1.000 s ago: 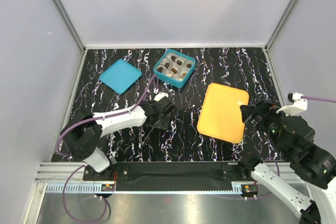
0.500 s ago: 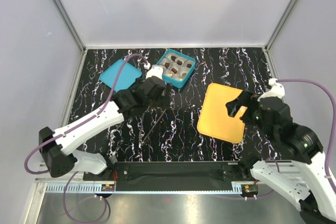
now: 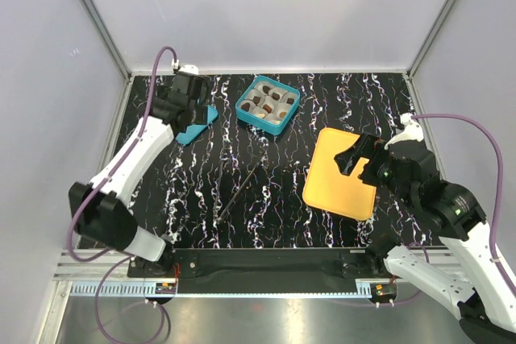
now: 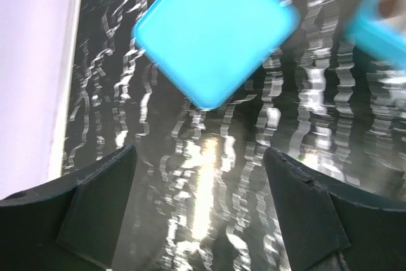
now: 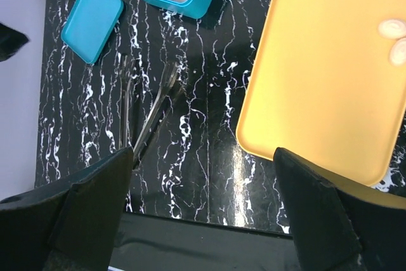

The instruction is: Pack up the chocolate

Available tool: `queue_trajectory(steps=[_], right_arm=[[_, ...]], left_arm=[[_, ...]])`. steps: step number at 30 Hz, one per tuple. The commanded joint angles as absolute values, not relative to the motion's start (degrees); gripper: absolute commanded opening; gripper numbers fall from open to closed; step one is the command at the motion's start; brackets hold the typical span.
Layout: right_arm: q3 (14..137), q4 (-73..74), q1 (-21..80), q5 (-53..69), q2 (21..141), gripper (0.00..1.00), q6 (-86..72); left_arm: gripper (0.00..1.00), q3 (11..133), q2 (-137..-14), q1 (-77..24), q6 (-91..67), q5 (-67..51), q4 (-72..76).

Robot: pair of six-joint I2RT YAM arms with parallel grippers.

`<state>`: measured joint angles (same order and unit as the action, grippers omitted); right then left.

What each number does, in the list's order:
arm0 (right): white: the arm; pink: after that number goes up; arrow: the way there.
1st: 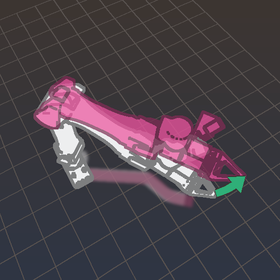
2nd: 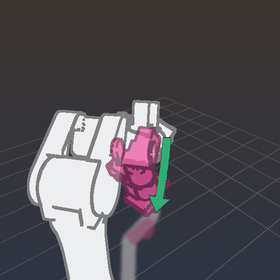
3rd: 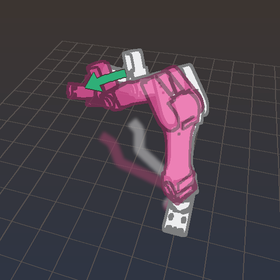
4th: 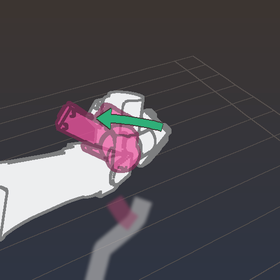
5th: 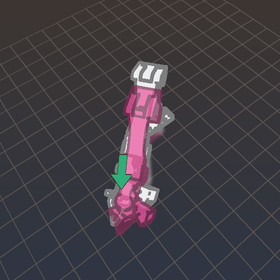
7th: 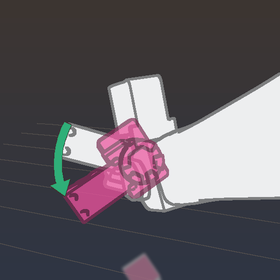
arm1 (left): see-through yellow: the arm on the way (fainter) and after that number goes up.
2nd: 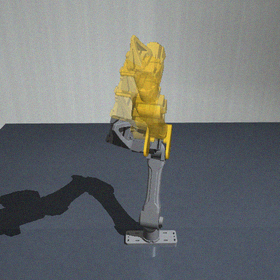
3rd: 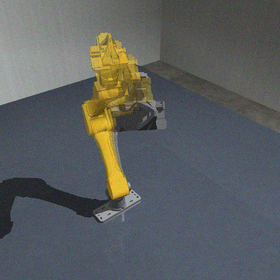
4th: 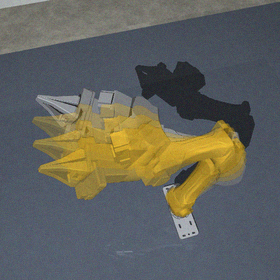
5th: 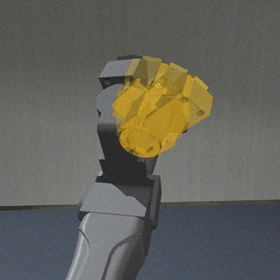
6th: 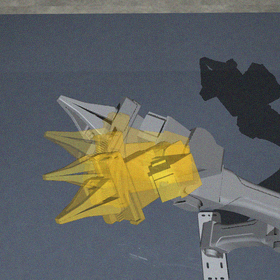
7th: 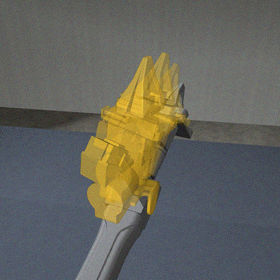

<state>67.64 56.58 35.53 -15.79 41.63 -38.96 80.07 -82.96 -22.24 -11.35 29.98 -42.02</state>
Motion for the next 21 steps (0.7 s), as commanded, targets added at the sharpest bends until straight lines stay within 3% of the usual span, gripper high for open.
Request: queue_trajectory(steps=[1,9,21], right_arm=[[66.45,51.78,35.86,-14.41,40.96,1.0,-37.53],[65.22,49.13,35.77,-13.36,39.55,1.0,-36.65],[63.63,48.08,35.86,-14.77,38.76,1.0,-35.6]], left_arm=[[0.86,81.47,-89.09,-18.73,-4.49,25.93,-37.62],[0.79,83.84,-102.03,-13.81,-0.44,20.5,-32.79],[0.79,86.23,-108.63,-12.04,7.12,14.16,-31.56]])
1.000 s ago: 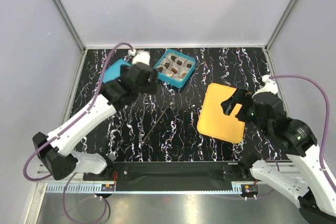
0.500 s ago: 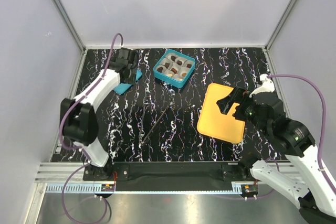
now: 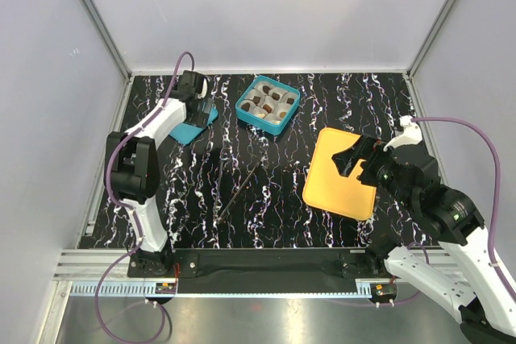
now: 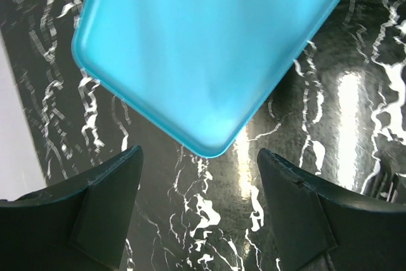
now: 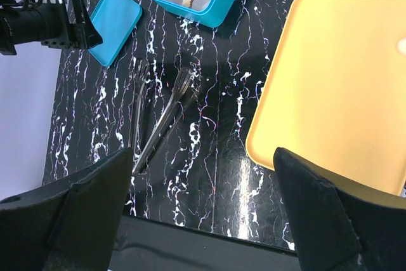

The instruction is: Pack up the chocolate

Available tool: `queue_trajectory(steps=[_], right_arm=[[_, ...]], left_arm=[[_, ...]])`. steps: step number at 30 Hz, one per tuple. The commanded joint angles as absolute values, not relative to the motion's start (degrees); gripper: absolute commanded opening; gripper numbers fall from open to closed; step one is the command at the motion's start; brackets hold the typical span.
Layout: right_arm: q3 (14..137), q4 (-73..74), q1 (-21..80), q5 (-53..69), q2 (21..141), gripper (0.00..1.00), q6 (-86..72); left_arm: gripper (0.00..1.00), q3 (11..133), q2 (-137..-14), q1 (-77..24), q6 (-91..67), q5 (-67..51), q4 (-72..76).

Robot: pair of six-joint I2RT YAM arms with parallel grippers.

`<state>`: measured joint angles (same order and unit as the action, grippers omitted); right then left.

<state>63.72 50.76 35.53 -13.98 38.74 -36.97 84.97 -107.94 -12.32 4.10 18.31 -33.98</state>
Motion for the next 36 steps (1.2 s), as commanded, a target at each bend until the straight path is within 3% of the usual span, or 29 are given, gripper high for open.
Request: queue_trajectory(steps=[1,18,23,34,36], right_arm=[[63.55,47.55,35.86,-14.85,39.02,1.0,-35.68],[62.23,46.32,35.86,-14.59,38.85,1.0,-33.93],[62.05,46.67,35.86,-14.33,38.76,1.0,-34.19],[61.52,39.74,35.86,-13.8,42.71,1.0,-38.14],[62.49,36.14,35.86,-13.01,45.07,1.0,-37.8]], left_arm=[[0.79,86.22,-108.89,-12.04,7.38,13.8,-31.47],[0.74,90.17,-119.08,-12.04,10.46,10.63,-31.64],[0.61,91.06,-121.29,-12.13,9.76,10.99,-32.34],[0.0,94.2,-117.87,-13.01,4.06,11.95,-37.17],[0.0,96.32,-116.46,-13.01,2.56,13.18,-40.06]])
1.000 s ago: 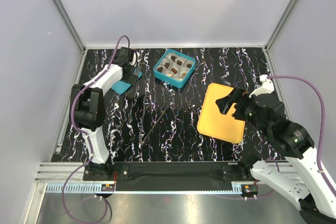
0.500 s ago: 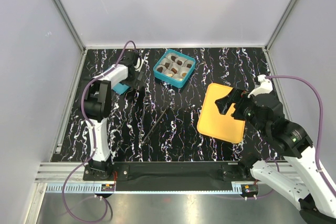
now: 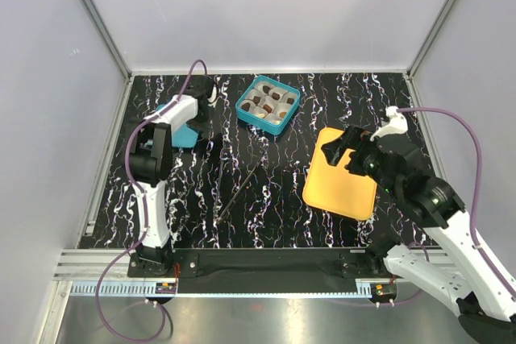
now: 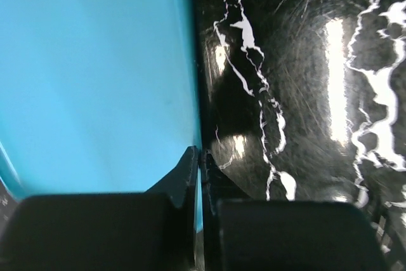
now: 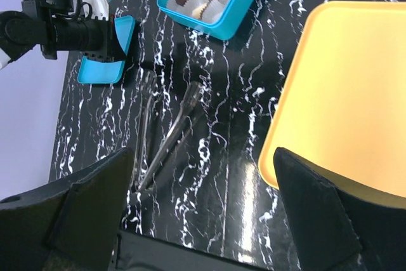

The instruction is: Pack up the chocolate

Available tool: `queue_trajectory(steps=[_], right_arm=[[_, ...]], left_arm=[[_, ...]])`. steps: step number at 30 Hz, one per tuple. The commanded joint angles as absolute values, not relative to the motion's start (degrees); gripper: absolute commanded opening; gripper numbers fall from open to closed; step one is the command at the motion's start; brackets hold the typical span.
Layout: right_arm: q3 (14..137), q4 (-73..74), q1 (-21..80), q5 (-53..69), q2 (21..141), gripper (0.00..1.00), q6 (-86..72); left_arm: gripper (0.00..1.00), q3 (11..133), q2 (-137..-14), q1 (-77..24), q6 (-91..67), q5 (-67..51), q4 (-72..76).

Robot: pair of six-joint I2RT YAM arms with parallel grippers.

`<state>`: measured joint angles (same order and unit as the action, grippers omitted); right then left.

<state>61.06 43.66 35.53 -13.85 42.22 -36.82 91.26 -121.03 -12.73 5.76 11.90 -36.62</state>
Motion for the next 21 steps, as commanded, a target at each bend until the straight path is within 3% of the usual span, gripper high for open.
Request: queue_trajectory(steps=[1,10,13,19,21], right_arm=[[62.84,34.73,35.86,-12.4,45.87,1.0,-37.44],[65.57,22.16,35.86,-7.75,52.9,1.0,-35.16],[65.22,16.28,35.77,-3.96,55.28,1.0,-29.11],[63.39,1.08,35.77,11.49,60.81,1.0,-3.9],[61.45,-6.13,35.77,11.61,62.05,1.0,5.16]], left_arm=[[0.0,97.81,-114.54,-13.01,1.68,12.66,-40.77],[0.0,104.94,-103.47,-13.01,-1.65,5.64,-47.28],[0.0,103.98,-98.2,-13.01,-4.04,-3.04,-47.28],[0.0,100.55,-88.69,-14.59,-9.22,-26.59,-46.76],[0.0,99.23,-86.49,-16.07,-9.67,-30.3,-46.67]])
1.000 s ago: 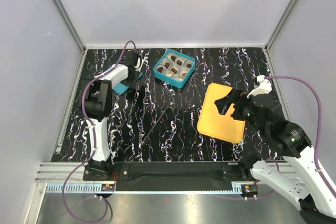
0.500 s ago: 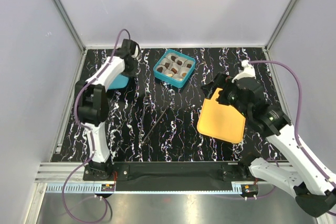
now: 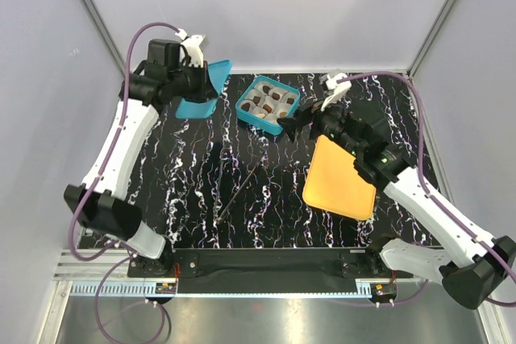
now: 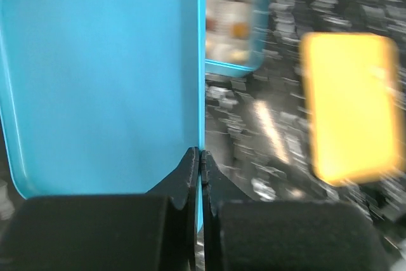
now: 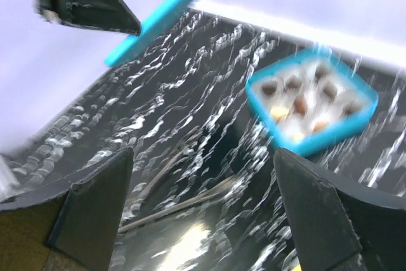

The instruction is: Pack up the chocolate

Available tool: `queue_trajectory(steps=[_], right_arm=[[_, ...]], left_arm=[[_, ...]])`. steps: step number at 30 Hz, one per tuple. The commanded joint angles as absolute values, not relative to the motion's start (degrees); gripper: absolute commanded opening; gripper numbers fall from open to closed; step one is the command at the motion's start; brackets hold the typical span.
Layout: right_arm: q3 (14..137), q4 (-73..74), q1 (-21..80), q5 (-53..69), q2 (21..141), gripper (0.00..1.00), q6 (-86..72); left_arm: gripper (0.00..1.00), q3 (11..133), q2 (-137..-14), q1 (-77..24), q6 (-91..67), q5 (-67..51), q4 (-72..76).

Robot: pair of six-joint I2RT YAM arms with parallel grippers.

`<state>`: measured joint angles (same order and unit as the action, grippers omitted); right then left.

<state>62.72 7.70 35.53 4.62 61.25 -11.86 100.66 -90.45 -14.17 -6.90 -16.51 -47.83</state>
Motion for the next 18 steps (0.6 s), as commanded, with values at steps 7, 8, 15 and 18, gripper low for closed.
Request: queue_trajectory(steps=[7,8,15,18], right_arm=[[57.91,-15.91,34.63,9.16,65.65,1.0,20.74],[58.62,-16.08,34.45,6.97,67.31,1.0,21.09],[58.89,-15.29,26.91,20.52,67.24,0.94,25.84],[62.9,-3.94,22.09,33.62,66.27,0.94,26.19]], left_arm=[[0.0,90.19,-77.44,-20.03,-12.66,-43.41,-43.86],[0.0,89.91,-77.0,-20.74,-12.13,-43.33,-44.81],[0.0,86.06,-73.48,-23.38,-11.07,-46.05,-45.36],[0.0,83.5,-71.73,-23.38,-10.9,-49.12,-44.48]])
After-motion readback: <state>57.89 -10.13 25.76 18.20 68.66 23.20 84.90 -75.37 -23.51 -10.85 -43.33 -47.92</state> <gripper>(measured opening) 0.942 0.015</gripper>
